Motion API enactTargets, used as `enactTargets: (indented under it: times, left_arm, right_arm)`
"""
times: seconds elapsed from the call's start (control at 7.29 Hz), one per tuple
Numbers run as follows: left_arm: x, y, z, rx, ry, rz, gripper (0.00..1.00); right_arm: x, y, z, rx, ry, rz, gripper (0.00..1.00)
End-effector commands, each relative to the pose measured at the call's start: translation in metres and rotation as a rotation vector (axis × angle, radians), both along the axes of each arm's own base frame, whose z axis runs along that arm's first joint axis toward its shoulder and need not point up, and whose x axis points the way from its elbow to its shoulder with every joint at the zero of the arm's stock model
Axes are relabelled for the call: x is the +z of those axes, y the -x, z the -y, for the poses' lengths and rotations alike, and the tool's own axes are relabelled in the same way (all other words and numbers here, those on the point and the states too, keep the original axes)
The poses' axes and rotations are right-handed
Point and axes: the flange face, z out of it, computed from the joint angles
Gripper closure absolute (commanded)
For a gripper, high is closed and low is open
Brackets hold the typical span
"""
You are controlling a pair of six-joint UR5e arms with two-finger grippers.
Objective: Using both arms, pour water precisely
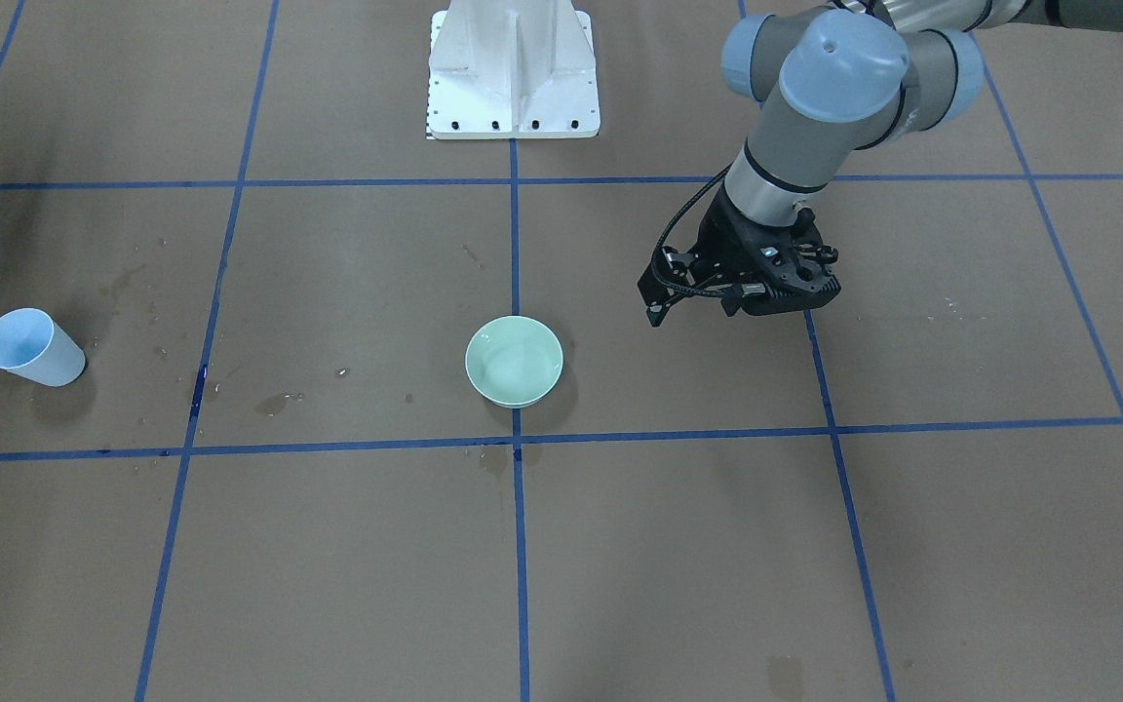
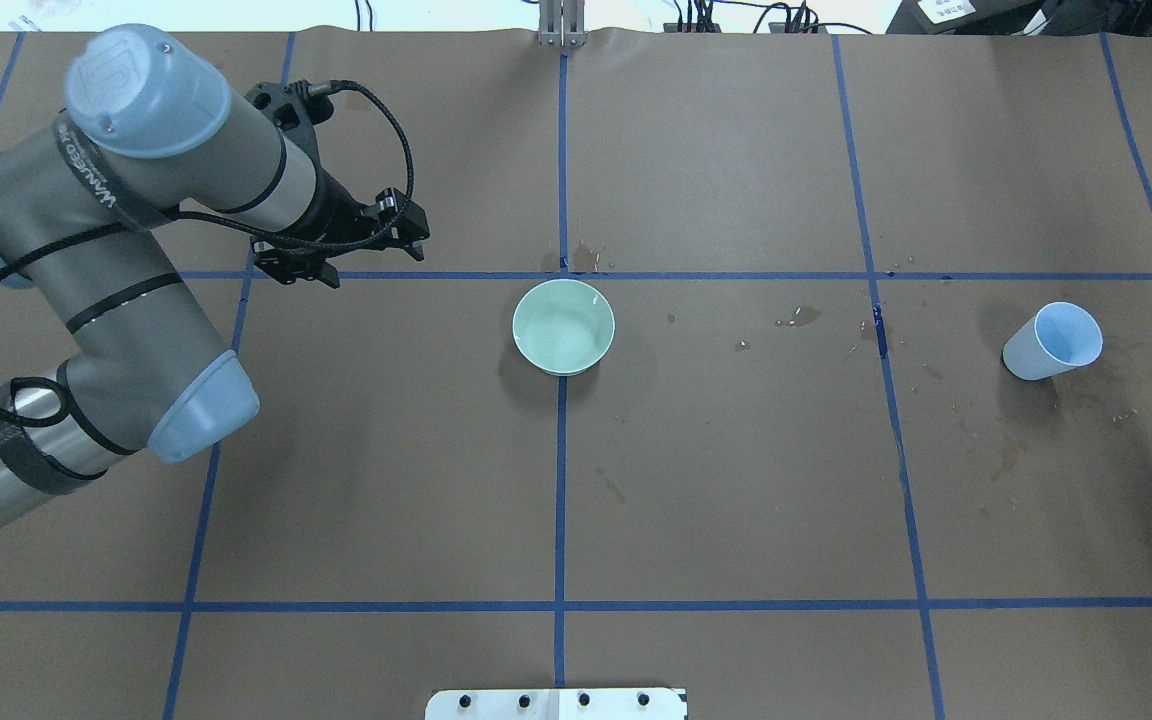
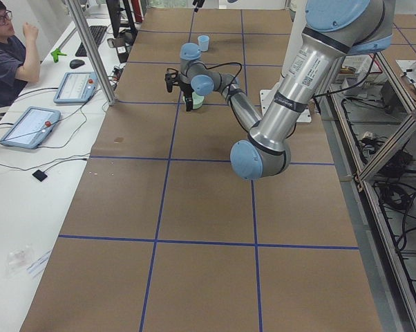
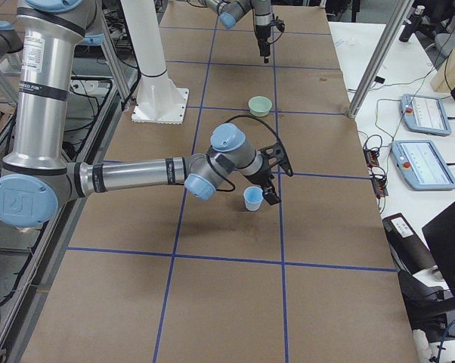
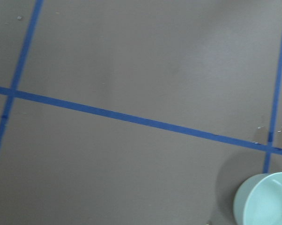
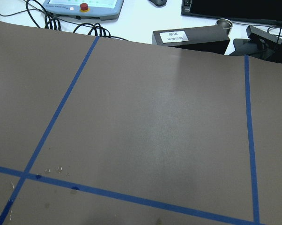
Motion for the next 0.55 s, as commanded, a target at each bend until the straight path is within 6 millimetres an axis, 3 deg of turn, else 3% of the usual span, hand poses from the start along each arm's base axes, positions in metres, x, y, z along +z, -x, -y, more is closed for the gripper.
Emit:
enactTargets:
  times: [0.0, 0.14, 0.27, 0.41]
  left_arm:
    - [-0.001, -0.044, 0.001, -0.008, 0.01, -0.1, 0.0]
    - [-0.025, -0.089, 0.0, -0.013, -0.013, -0.086, 0.0]
    - [-0.028, -0.121, -0.007, 0.005, -0.011, -0.066, 0.0]
    - [-0.024, -0.135, -0.009, 0.017, -0.002, -0.054, 0.0]
  right_arm:
    - [-0.022, -0.041, 0.039, -0.109, 0.109, -0.035, 0.01]
    - [-0.028, -0.048, 0.051, -0.148, 0.151, -0.063, 0.01]
    - [-0.024, -0.049, 0.052, -0.169, 0.186, -0.063, 0.01]
    - [-0.013, -0.047, 0.051, -0.185, 0.214, -0.033, 0.01]
